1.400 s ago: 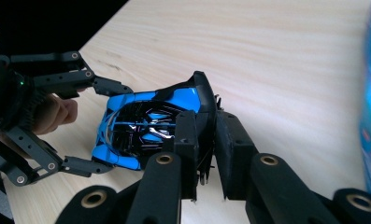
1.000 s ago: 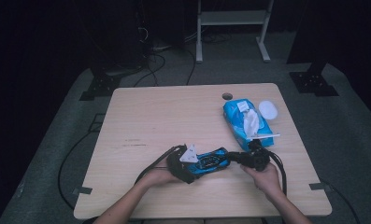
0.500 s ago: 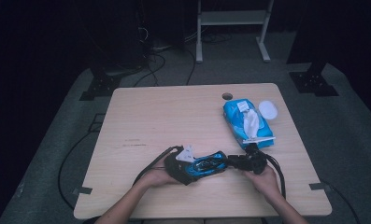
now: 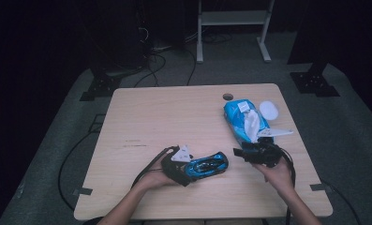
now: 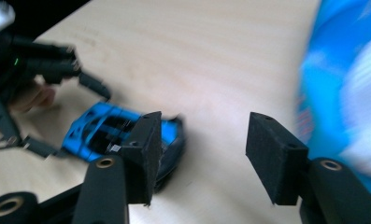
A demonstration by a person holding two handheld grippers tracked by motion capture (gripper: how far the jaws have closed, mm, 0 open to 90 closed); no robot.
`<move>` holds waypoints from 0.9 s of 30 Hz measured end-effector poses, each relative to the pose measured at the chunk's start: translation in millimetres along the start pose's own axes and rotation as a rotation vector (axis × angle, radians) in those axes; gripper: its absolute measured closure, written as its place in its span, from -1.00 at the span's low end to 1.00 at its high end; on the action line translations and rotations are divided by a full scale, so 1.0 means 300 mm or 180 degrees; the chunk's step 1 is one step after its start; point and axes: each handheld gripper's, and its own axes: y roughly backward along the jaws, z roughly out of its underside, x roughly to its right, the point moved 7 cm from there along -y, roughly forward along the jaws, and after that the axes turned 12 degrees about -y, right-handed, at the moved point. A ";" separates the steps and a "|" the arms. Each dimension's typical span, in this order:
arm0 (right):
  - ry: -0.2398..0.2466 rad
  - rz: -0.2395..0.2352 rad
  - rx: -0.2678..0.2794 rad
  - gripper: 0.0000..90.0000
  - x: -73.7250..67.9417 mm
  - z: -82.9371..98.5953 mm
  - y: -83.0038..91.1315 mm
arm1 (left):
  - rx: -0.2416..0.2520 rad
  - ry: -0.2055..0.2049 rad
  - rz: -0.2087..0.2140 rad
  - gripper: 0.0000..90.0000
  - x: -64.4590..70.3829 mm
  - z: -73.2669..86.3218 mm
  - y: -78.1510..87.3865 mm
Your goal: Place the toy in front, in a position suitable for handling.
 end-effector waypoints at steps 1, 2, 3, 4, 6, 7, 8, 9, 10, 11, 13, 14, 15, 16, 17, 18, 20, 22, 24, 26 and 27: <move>0.0044 0.0068 0.0087 -0.04 0.012 -0.029 0.018 | 0.0006 0.0015 -0.0005 -0.65 -0.001 0.001 0.003; 0.0063 0.0124 0.0160 -0.06 0.024 -0.054 0.031 | 0.0021 0.0029 -0.0013 -0.65 0.000 0.001 0.006; 0.0103 0.0233 0.0265 -0.07 0.052 -0.098 0.047 | 0.0015 0.0030 -0.0035 -0.67 0.000 0.002 0.011; 0.0123 0.0313 0.0312 -0.07 0.072 -0.124 0.054 | 0.0010 0.0031 -0.0042 -0.69 0.000 0.003 0.013; 0.0129 0.0477 0.0373 -0.07 0.115 -0.169 0.059 | 0.0017 0.0010 -0.0064 -0.69 -0.002 0.001 0.020; 0.0129 0.0477 0.0373 -0.07 0.115 -0.169 0.059 | 0.0017 0.0010 -0.0064 -0.69 -0.002 0.001 0.020; 0.0134 0.0666 0.0369 -0.08 0.165 -0.207 0.052 | 0.0040 0.0017 -0.0080 -0.69 -0.002 0.000 0.027; 0.0145 0.0763 0.0382 -0.08 0.189 -0.223 0.046 | 0.0045 0.0016 -0.0073 -0.69 -0.003 0.002 0.031; 0.0121 0.0841 0.0373 -0.08 0.216 -0.238 0.034 | 0.0063 0.0044 -0.0079 -0.69 -0.002 0.002 0.032; 0.0090 0.0846 0.0351 -0.08 0.228 -0.243 0.025 | 0.0078 0.0047 -0.0071 -0.69 -0.003 0.003 0.033; 0.0048 0.0898 0.0307 -0.03 0.253 -0.247 -0.004 | 0.0068 0.0032 -0.0077 -0.69 -0.005 0.008 0.036; 0.0064 0.0965 0.0288 0.02 0.262 -0.244 -0.018 | 0.0063 0.0033 -0.0083 -0.70 -0.005 0.009 0.037; 0.0073 0.1041 0.0239 0.07 0.270 -0.238 -0.031 | 0.0088 0.0044 -0.0098 -0.70 -0.005 0.008 0.040; 0.0081 0.1125 0.0172 0.13 0.280 -0.229 -0.048 | 0.0091 0.0036 -0.0115 -0.70 -0.007 0.008 0.044; 0.0081 0.1125 0.0172 0.13 0.280 -0.229 -0.048 | 0.0091 0.0036 -0.0115 -0.70 -0.007 0.008 0.044; 0.0088 0.1274 0.0090 0.29 0.297 -0.218 -0.064 | 0.0119 0.0058 -0.0144 -0.70 -0.017 0.011 0.052; 0.0049 0.1335 0.0068 0.53 0.308 -0.215 -0.067 | 0.0149 0.0098 -0.0162 -0.70 -0.024 0.014 0.059; -0.0012 0.1282 0.0043 0.72 0.313 -0.214 -0.066 | 0.0162 0.0108 -0.0168 -0.70 -0.030 0.017 0.064; -0.0055 0.1232 -0.0025 0.89 0.319 -0.208 -0.067 | 0.0170 0.0113 -0.0169 -0.71 -0.032 0.019 0.062; -0.0109 0.1152 -0.0053 0.93 0.321 -0.207 -0.064 | 0.0149 0.0096 -0.0166 -0.71 -0.030 0.021 0.059; -0.0125 0.1135 -0.0045 0.94 0.321 -0.208 -0.060 | 0.0143 0.0091 -0.0168 -0.72 -0.029 0.021 0.057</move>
